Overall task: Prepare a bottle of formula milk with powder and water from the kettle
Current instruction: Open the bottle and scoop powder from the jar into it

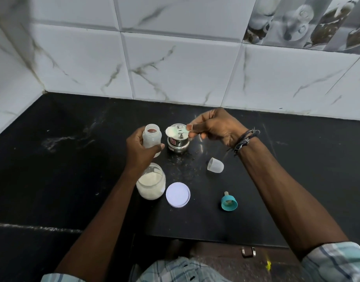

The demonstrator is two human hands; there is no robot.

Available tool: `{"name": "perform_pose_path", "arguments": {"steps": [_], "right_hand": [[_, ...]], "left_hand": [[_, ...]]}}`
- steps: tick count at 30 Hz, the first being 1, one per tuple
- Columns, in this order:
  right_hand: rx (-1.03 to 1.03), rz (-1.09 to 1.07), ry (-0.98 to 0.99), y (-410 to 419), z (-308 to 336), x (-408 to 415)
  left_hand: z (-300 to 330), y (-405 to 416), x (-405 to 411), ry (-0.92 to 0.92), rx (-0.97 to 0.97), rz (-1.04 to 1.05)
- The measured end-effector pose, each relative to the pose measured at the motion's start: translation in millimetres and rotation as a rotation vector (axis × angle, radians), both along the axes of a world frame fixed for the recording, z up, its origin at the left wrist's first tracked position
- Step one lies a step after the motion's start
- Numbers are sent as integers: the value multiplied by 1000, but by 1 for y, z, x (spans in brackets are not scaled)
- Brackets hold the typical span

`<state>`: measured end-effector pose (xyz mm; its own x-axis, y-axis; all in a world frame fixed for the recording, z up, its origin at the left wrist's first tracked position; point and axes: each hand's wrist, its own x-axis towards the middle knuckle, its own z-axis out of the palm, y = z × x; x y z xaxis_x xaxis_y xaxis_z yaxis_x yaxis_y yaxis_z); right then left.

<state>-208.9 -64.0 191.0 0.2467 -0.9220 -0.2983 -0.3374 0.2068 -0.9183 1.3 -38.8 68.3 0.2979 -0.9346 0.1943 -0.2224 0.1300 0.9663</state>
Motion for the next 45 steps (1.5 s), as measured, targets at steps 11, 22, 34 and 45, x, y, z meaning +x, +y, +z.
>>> {"name": "perform_pose_path", "arguments": {"steps": [11, 22, 34, 45], "right_hand": [[-55, -116, -22, -9, 9, -25], [-105, -128, 124, -7, 4, -44], [-231, -48, 386, 0, 3, -49], [-545, 103, 783, 0, 3, -34]], "left_hand": [[7, -11, -49, -6, -2, -112], [4, -11, -80, -102, 56, -167], [7, -7, -99, -169, 92, -188], [1, -6, -107, -111, 142, -243]]}}
